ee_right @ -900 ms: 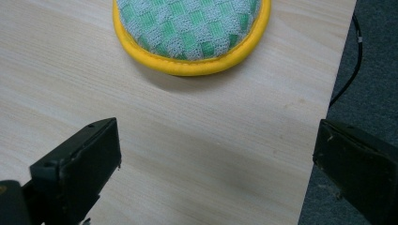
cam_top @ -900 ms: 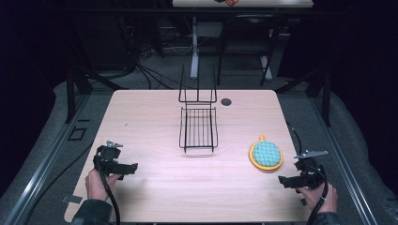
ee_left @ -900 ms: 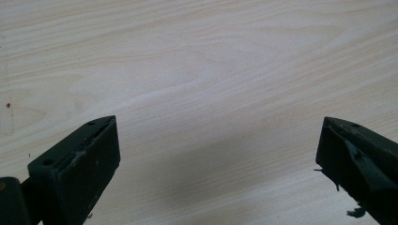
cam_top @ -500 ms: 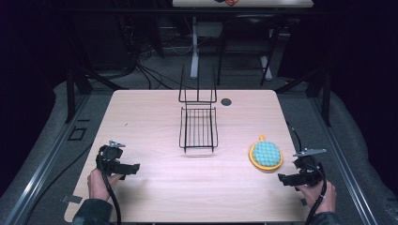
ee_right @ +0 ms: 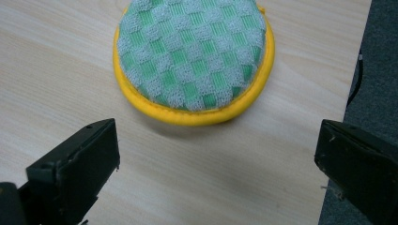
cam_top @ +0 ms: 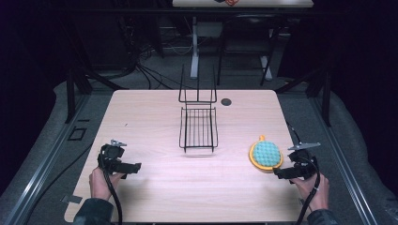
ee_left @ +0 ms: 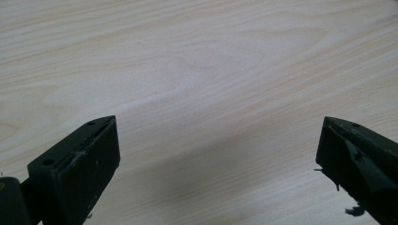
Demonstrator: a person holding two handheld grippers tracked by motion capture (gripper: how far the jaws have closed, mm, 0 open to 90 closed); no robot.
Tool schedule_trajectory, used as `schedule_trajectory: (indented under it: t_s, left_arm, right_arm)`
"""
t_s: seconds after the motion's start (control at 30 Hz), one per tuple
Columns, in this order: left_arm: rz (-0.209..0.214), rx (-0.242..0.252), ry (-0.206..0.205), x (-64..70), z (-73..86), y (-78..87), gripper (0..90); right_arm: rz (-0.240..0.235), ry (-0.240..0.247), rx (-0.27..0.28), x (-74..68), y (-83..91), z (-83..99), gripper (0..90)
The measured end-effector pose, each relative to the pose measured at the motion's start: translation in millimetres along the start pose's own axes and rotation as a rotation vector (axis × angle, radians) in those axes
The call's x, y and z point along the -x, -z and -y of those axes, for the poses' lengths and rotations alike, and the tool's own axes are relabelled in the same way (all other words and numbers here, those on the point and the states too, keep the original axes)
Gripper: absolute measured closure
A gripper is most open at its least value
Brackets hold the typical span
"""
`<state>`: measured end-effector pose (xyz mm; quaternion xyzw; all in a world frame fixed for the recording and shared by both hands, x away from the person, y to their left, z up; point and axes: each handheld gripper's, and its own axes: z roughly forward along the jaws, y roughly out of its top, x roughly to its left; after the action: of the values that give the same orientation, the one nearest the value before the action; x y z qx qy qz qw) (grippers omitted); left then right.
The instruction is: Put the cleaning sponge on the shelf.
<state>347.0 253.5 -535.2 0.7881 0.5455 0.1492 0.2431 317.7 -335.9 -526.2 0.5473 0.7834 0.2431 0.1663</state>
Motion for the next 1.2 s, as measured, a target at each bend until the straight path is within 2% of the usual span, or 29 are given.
schedule_trajectory:
  t_s: [0.13,0.27,0.9,1.07,1.2]
  left_arm:
    - [-0.005,0.012,0.005,-0.3,-0.7,1.4,0.0]
    - [-0.017,0.048,0.015,-1.8,-1.8,5.2,0.0]
    - [-0.005,0.043,0.008,-1.8,-1.7,5.2,0.0]
    - [0.003,0.047,0.011,-1.6,-1.7,5.3,0.0]
    - [0.002,0.045,0.011,-2.1,-1.5,5.4,0.1]
  right_arm:
    - [-0.005,0.004,0.015,-2.9,-1.5,-7.5,0.0]
    - [-0.021,0.005,0.024,-5.0,-3.5,-14.4,0.0]
    - [-0.035,0.011,0.034,-3.5,-24.1,-39.7,0.0]
    - [-0.035,-0.005,0.024,0.0,-29.7,-41.8,0.0]
    - [-0.046,-0.038,0.017,3.1,-36.1,-43.3,9.1]
